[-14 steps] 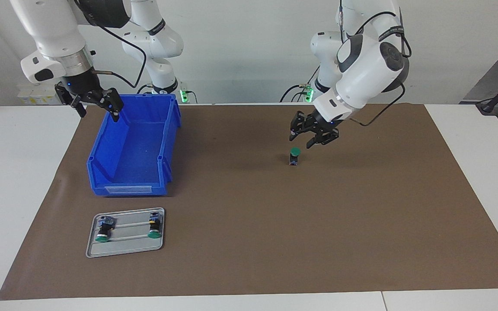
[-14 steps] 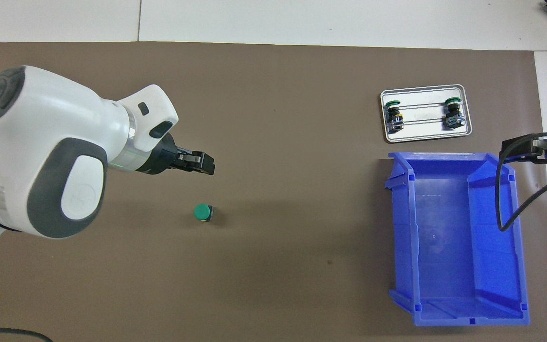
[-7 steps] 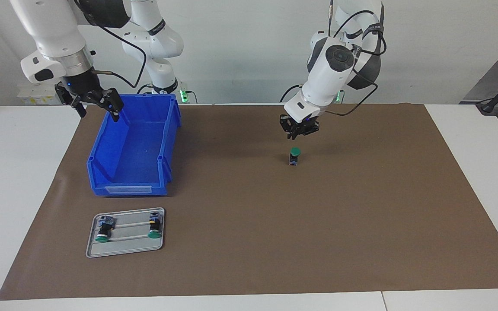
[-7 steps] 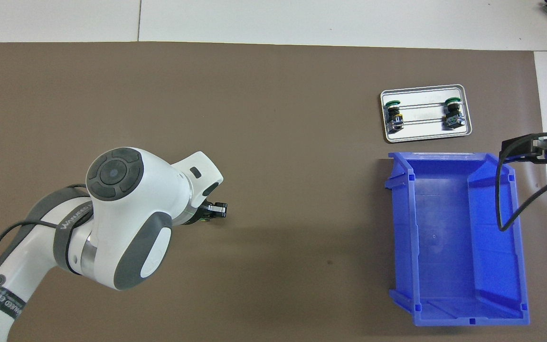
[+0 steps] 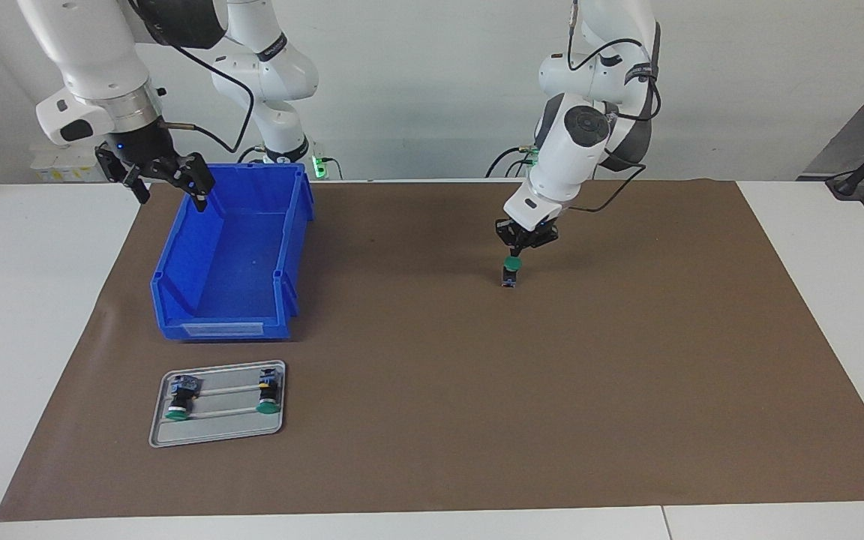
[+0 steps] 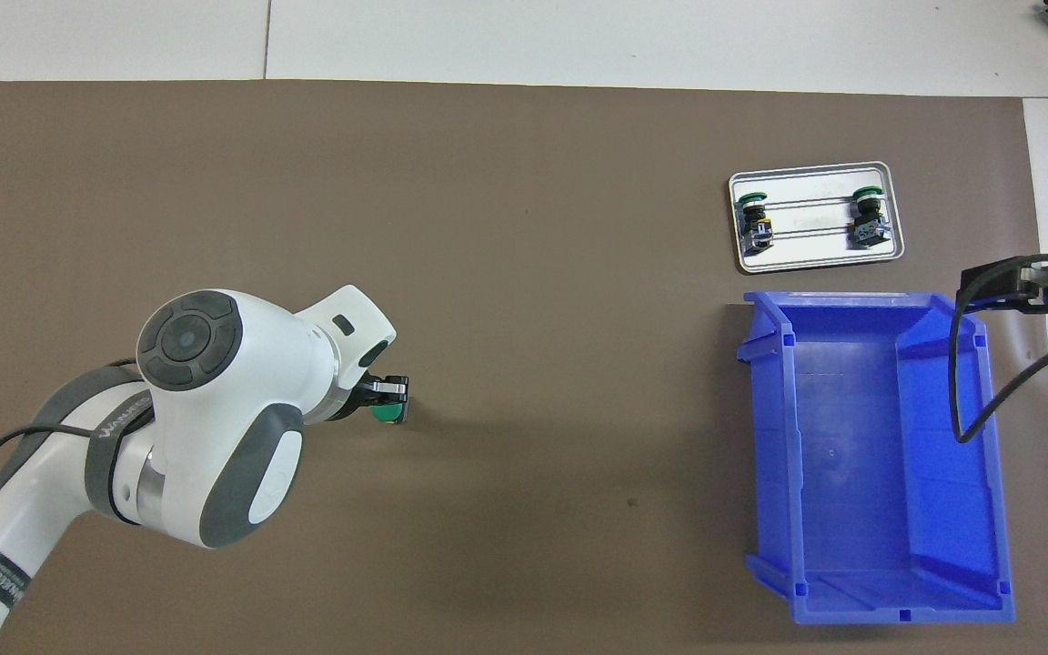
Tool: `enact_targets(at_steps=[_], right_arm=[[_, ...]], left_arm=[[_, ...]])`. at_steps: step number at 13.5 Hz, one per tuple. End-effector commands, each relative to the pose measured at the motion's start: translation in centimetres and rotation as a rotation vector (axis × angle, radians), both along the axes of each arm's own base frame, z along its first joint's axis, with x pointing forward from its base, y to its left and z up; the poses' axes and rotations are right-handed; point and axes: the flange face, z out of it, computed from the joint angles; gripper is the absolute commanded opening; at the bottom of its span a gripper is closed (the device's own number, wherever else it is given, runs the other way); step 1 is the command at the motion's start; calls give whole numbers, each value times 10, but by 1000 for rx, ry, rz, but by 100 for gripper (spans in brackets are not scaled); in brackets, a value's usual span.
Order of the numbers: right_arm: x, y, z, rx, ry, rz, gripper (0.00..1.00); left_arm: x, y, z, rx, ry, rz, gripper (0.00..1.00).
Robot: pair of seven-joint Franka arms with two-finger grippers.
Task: Place and press button with both arms
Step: 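Press down on the green button with the left gripper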
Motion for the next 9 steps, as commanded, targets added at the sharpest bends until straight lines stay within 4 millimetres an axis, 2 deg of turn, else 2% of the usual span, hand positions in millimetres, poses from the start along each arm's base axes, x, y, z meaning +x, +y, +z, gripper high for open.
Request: enact_targets(at_steps=[1,7,9], right_arm=[[-7,0,0,7,-8,-5,100],[-7,-1,0,7,-8,-6,100],[-7,0,0,7,-8,-5,100]], left_arm=[[-1,13,-2,15,-35,24,0],[-5,6,-14,3,-74,16,0],[-5,3,-25,5,-65,10,0]])
